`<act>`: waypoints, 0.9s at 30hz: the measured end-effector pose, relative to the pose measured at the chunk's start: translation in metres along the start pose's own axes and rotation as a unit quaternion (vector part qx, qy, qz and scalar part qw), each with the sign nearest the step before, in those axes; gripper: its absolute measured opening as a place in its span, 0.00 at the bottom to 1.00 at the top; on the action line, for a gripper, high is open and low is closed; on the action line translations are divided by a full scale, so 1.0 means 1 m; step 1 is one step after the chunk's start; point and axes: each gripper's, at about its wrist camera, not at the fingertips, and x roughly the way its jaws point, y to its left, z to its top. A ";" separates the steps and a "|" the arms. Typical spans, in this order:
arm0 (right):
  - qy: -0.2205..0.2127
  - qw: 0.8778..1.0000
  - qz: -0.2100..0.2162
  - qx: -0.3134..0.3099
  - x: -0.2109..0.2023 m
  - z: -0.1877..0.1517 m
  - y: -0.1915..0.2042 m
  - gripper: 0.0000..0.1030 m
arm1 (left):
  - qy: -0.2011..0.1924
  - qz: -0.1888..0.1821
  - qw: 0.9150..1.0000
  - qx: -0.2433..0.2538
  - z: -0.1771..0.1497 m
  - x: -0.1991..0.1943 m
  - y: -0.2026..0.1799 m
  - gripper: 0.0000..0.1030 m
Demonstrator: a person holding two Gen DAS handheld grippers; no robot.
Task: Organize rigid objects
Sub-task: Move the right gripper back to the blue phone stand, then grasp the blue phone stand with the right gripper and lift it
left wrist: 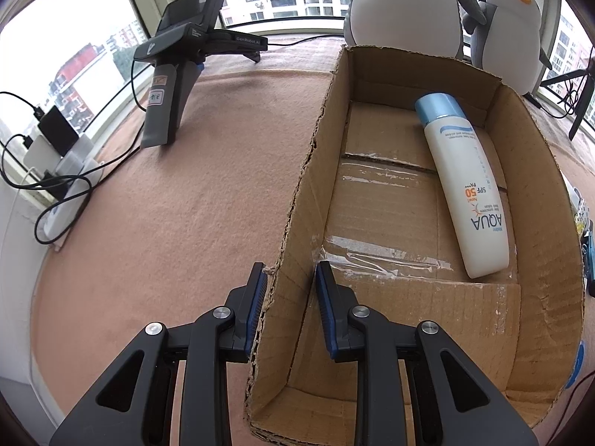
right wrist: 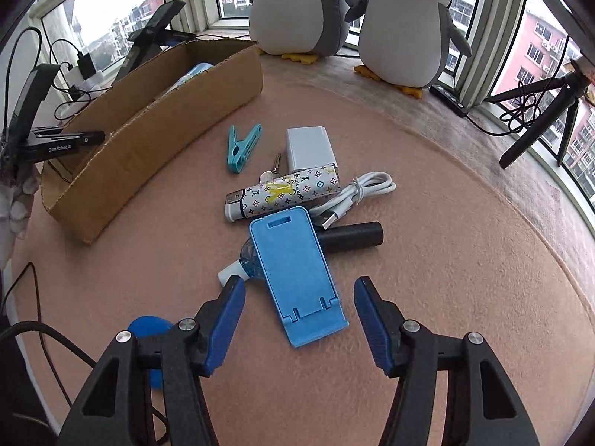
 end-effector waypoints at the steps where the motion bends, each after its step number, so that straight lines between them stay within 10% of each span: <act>1: 0.001 1.000 0.002 -0.003 0.003 0.001 -0.001 0.55 | 0.000 0.000 1.000 0.000 0.000 0.000 0.000 0.23; 27: 0.013 0.999 0.021 0.023 0.011 -0.001 -0.007 0.32 | 0.001 0.004 1.000 -0.005 0.001 0.000 0.000 0.23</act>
